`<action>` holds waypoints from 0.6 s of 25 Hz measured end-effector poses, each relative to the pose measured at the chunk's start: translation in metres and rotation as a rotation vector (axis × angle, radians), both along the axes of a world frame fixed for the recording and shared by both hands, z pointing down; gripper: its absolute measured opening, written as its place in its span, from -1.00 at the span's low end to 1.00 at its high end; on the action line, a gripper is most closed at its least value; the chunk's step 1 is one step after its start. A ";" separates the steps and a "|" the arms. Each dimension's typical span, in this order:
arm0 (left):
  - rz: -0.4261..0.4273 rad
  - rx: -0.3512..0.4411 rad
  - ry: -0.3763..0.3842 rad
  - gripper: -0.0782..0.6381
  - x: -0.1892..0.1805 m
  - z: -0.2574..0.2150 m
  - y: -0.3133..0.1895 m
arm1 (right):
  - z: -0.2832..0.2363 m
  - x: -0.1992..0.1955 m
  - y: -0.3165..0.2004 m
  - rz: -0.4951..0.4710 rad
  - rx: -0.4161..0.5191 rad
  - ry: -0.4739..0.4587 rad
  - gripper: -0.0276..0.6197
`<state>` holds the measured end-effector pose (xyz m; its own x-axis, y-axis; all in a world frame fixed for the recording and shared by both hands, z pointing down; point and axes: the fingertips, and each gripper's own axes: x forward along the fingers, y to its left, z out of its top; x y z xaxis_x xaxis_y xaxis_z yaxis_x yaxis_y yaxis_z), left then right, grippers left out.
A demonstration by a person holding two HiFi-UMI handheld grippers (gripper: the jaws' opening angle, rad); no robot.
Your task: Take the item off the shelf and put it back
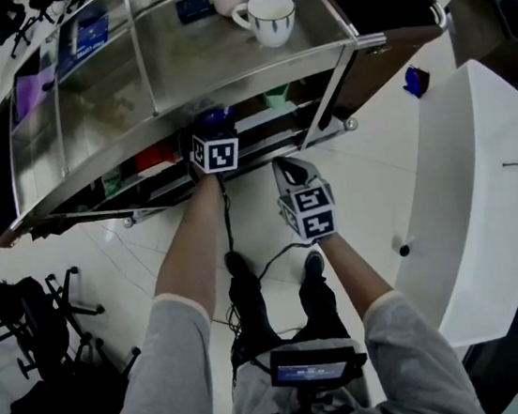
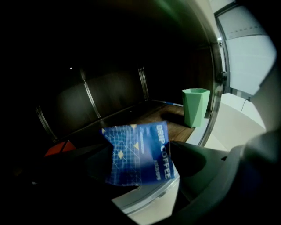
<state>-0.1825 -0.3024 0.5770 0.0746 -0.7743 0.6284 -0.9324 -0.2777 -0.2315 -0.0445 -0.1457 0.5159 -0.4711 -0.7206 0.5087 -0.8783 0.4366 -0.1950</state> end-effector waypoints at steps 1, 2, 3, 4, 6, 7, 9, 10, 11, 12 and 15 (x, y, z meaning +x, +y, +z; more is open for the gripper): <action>0.004 0.016 0.000 0.50 0.001 -0.002 -0.001 | 0.001 0.001 0.000 0.001 -0.001 0.000 -0.89; 0.006 0.029 -0.002 0.61 0.002 -0.005 -0.002 | 0.003 0.001 0.001 0.001 -0.003 0.000 -0.89; 0.008 0.034 -0.004 0.66 0.002 -0.006 -0.002 | 0.004 0.002 0.001 0.002 -0.004 -0.002 -0.89; 0.010 0.033 -0.007 0.68 0.002 -0.006 -0.001 | 0.004 0.003 0.002 0.003 -0.006 -0.004 -0.89; 0.017 0.028 -0.010 0.70 0.002 -0.005 0.001 | 0.005 0.004 0.003 0.005 -0.007 -0.006 -0.89; 0.021 0.028 -0.012 0.70 0.002 -0.006 0.002 | 0.005 0.004 0.003 0.006 -0.007 -0.008 -0.89; 0.033 0.032 -0.015 0.70 0.005 -0.009 0.004 | 0.004 0.004 0.002 0.005 -0.005 -0.011 -0.89; 0.039 0.039 -0.018 0.70 0.006 -0.012 0.006 | 0.003 0.005 0.002 0.004 -0.005 -0.012 -0.89; 0.043 0.046 -0.022 0.70 0.007 -0.016 0.007 | 0.003 0.005 0.002 0.002 -0.004 -0.011 -0.89; 0.046 0.052 -0.025 0.70 0.007 -0.020 0.009 | 0.002 0.006 0.003 0.000 -0.002 -0.010 -0.89; 0.045 0.056 -0.025 0.70 0.006 -0.022 0.020 | -0.003 0.007 0.005 -0.006 0.008 -0.011 -0.89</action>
<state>-0.1769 -0.2828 0.5548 0.0948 -0.8045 0.5864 -0.9130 -0.3050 -0.2708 -0.0372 -0.1408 0.5126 -0.4808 -0.7218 0.4978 -0.8736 0.4432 -0.2011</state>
